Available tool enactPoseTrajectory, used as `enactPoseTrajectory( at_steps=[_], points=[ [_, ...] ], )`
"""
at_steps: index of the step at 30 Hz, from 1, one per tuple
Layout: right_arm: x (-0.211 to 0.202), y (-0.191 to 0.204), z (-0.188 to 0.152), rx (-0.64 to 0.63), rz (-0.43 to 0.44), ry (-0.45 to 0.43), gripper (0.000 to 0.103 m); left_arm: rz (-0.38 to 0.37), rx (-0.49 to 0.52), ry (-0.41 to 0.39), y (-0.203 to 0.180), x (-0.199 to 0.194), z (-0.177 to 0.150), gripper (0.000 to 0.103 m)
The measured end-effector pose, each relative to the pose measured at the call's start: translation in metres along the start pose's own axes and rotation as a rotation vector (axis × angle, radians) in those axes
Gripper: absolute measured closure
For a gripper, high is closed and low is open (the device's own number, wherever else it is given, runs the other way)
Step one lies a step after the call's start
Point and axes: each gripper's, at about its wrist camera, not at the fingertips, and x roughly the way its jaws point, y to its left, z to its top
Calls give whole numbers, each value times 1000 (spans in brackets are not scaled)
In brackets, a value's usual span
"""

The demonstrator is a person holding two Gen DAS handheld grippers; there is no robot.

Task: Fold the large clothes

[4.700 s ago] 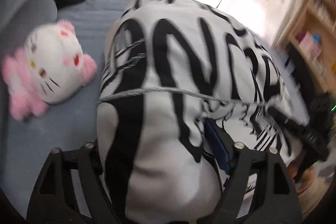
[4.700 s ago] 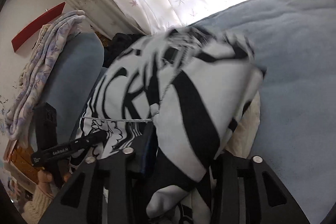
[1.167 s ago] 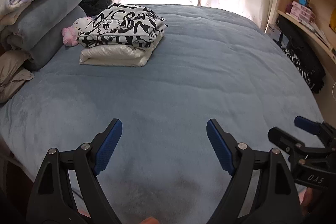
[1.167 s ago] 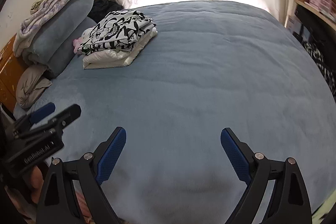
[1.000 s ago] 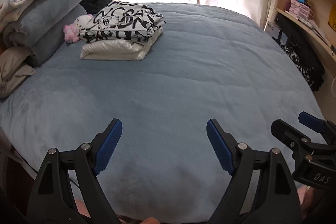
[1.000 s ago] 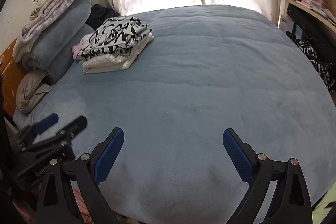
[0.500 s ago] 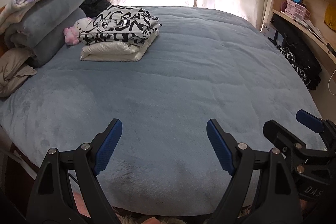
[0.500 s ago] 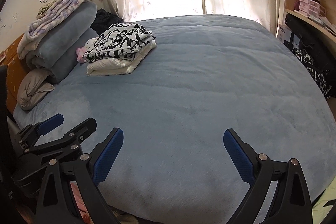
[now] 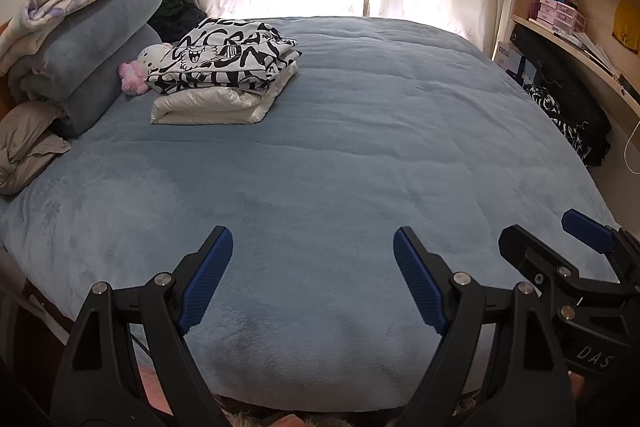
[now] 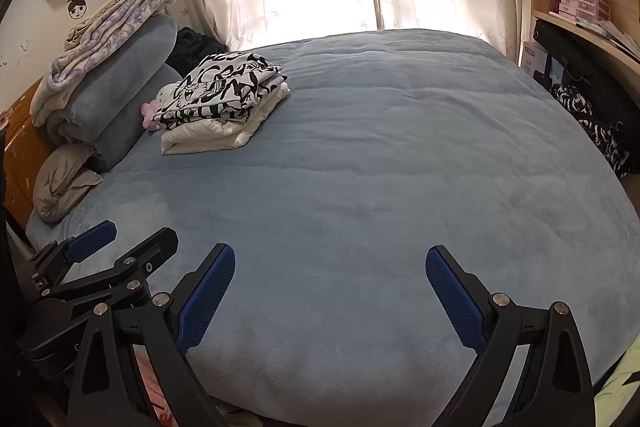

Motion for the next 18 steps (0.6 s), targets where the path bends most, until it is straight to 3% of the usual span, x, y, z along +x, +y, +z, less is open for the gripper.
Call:
enactPoseTrajectory(
  at_steps=[18],
  points=[
    [20, -1, 2, 34, -1, 17, 6, 1, 12, 15, -4, 6, -2, 22]
  ],
)
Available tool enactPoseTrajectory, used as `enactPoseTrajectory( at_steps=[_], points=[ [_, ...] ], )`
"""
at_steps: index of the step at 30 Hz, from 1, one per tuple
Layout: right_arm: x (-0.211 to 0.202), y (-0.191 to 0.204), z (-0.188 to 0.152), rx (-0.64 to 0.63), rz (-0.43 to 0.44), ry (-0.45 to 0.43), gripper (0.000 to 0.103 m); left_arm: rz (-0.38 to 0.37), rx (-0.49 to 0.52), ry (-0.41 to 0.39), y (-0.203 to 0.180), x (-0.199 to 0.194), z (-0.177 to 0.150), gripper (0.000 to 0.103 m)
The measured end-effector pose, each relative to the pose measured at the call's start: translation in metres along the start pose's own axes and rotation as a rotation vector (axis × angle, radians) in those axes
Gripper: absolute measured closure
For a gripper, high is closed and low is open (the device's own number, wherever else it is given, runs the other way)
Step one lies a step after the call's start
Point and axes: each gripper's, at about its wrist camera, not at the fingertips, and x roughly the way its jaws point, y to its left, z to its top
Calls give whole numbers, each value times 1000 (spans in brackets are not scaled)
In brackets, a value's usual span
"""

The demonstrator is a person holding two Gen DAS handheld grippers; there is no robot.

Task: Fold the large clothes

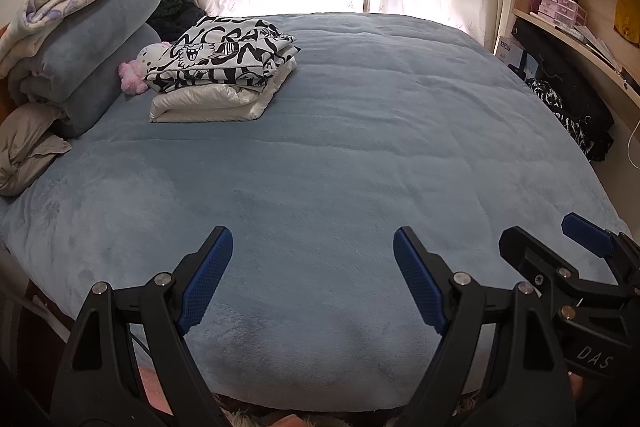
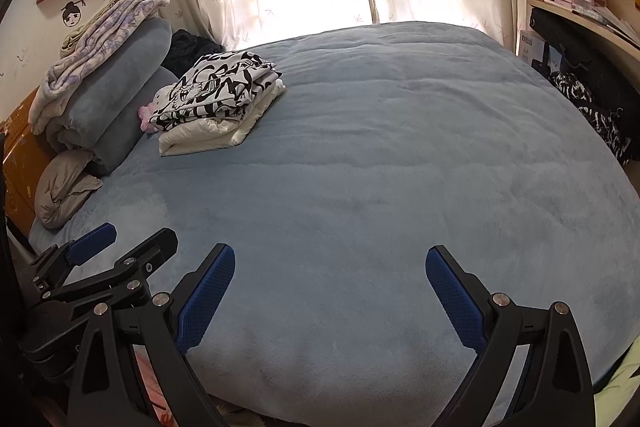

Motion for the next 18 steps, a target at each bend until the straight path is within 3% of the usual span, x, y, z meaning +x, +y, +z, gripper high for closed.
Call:
enactPoseTrajectory(
  at_steps=[18],
  points=[
    [13, 13, -5, 27, -13, 3, 6, 0, 3, 9, -3, 8, 0, 22]
  ],
)
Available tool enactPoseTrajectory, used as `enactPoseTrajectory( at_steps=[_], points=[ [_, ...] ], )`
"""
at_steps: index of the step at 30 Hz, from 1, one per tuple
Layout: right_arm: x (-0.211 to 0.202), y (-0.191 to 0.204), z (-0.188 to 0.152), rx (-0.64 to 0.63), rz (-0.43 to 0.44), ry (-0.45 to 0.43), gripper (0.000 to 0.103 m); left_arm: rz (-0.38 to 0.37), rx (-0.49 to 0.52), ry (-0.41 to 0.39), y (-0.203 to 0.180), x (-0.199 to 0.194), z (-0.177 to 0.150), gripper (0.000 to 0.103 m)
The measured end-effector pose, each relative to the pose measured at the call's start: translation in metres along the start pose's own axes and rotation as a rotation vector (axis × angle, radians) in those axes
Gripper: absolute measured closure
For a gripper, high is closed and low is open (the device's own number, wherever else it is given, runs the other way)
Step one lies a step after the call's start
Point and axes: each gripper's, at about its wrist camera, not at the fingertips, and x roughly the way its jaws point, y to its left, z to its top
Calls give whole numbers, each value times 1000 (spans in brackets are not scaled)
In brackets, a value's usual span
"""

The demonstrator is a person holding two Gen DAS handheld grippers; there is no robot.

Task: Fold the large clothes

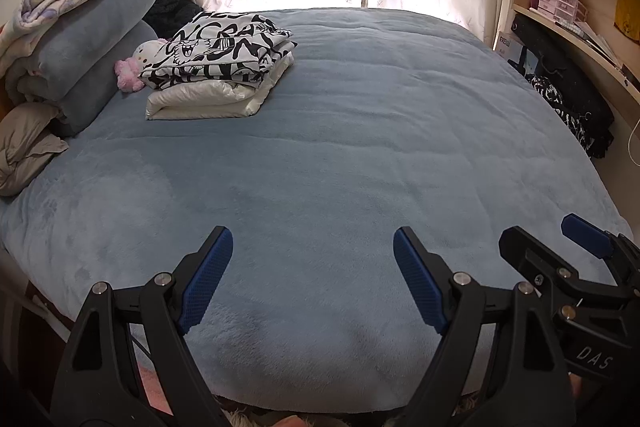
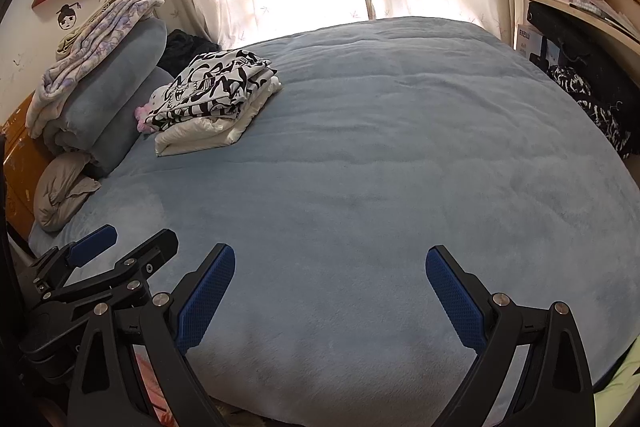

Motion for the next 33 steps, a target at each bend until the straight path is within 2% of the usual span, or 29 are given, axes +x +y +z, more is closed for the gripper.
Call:
enactPoseTrajectory(
  at_steps=[33],
  points=[
    [10, 10, -5, 17, -7, 5, 6, -11, 9, 24, 8, 16, -2, 22]
  ],
)
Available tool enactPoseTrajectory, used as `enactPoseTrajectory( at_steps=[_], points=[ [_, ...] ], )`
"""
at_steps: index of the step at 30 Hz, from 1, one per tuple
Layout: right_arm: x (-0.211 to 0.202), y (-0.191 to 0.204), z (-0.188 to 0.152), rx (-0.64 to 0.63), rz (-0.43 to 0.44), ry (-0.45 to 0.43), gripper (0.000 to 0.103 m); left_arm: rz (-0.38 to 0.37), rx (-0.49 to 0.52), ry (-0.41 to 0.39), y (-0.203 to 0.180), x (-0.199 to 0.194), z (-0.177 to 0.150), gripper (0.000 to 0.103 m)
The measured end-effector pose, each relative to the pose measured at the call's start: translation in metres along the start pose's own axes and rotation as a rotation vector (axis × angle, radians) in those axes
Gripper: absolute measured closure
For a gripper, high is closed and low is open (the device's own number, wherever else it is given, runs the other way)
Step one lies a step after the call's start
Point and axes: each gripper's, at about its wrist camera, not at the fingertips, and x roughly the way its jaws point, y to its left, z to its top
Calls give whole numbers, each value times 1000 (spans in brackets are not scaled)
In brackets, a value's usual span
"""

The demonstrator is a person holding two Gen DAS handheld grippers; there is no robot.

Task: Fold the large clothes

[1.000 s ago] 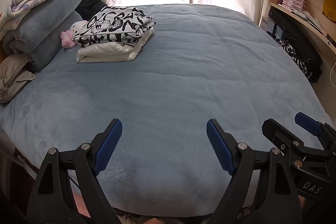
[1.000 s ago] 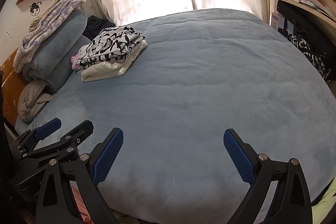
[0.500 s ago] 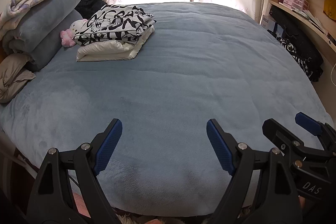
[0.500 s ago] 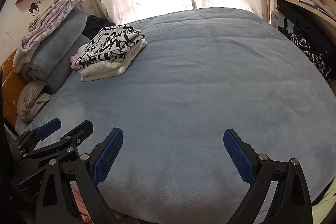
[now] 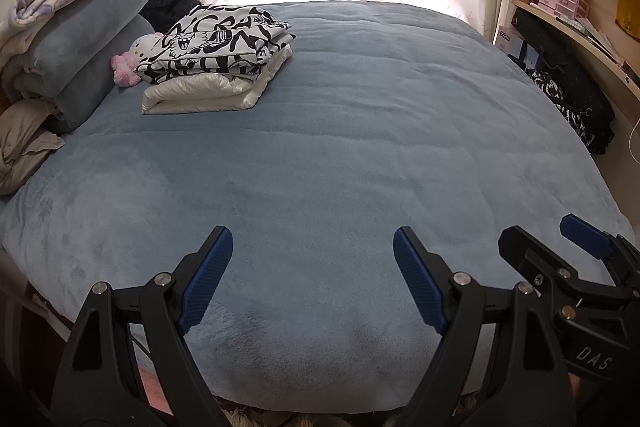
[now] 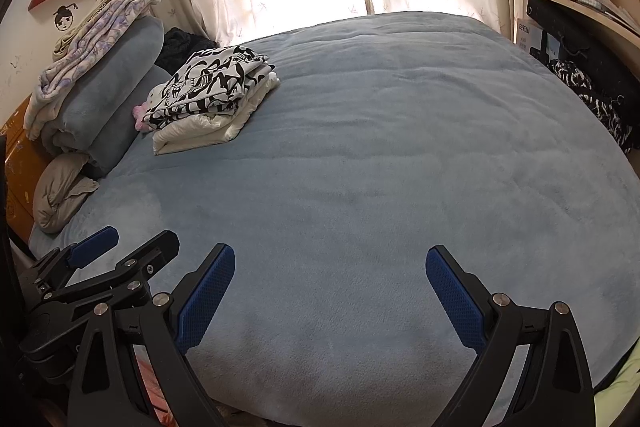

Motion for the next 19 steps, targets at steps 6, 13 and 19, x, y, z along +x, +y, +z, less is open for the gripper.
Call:
enactPoseTrajectory(
  at_steps=[6, 13, 19],
  points=[
    [2, 4, -2, 2, -4, 5, 6, 3, 4, 8, -1, 3, 1, 22],
    [13, 13, -6, 15, -14, 20, 6, 6, 16, 25, -1, 13, 3, 22],
    [21, 22, -5, 25, -24, 34, 6, 7, 21, 40, 0, 23, 6, 22]
  ],
)
